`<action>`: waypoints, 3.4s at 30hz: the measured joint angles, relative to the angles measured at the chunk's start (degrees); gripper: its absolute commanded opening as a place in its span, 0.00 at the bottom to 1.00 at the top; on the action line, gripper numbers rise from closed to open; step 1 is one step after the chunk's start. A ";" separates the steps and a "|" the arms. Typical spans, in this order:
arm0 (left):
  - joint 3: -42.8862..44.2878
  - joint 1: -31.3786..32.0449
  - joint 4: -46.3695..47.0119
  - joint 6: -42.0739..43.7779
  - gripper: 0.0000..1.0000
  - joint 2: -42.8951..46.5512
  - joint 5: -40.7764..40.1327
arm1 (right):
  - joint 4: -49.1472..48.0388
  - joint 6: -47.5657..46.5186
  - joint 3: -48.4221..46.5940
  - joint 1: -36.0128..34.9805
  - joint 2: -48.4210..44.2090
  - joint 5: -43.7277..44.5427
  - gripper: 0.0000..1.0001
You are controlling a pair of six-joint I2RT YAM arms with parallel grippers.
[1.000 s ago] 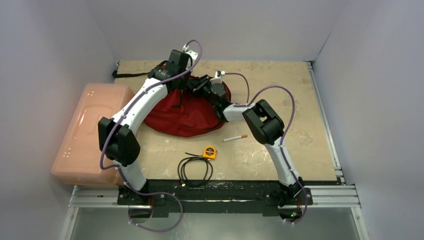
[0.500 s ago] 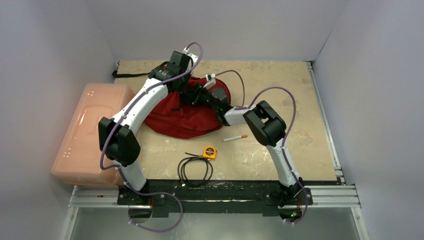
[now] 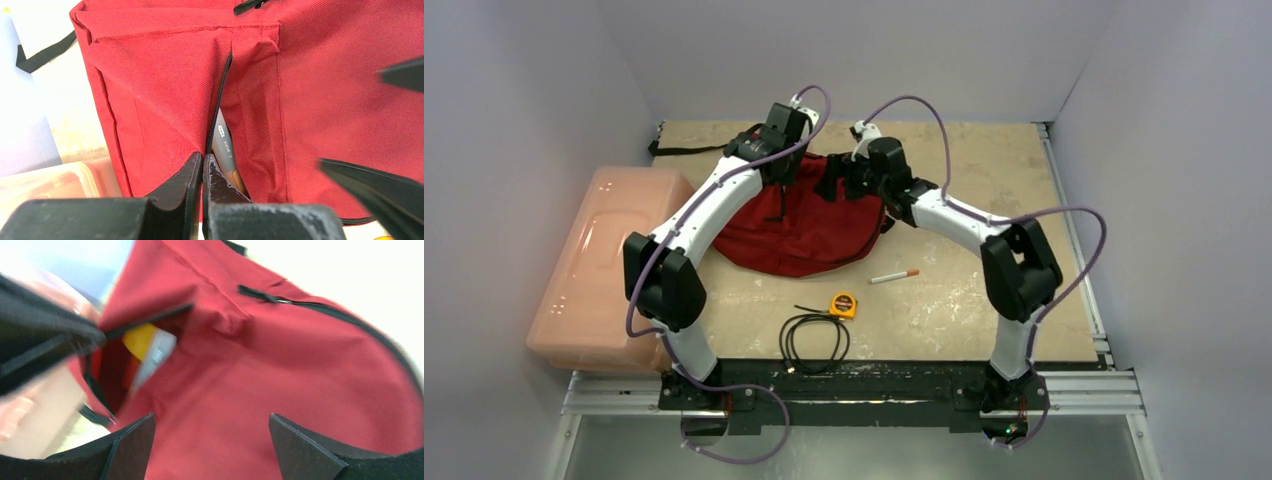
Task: Pack the student bag
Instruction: Place the stationery in the student bag, then pick up the stationery from the center of the board, then place the stationery in the student bag.
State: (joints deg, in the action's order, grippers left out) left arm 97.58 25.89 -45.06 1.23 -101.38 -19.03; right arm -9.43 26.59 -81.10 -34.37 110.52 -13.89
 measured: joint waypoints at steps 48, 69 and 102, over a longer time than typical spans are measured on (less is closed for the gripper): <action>0.39 1.18 -0.13 -1.62 0.00 -1.57 0.57 | 37.05 -59.91 23.52 -5.14 -12.92 0.85 0.00; 0.33 1.27 0.28 -1.60 0.00 -1.57 -0.09 | -2.43 12.41 8.72 0.94 -8.55 -15.91 0.00; -0.26 1.77 2.12 2.45 0.00 -1.49 -3.91 | -48.54 37.33 -17.16 -5.18 34.01 1.62 0.46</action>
State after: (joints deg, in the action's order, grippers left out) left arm 97.32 27.66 -42.94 3.68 -102.87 -22.94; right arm -57.98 63.92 -98.26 -39.55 144.53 -12.27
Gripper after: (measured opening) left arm 0.009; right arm 0.324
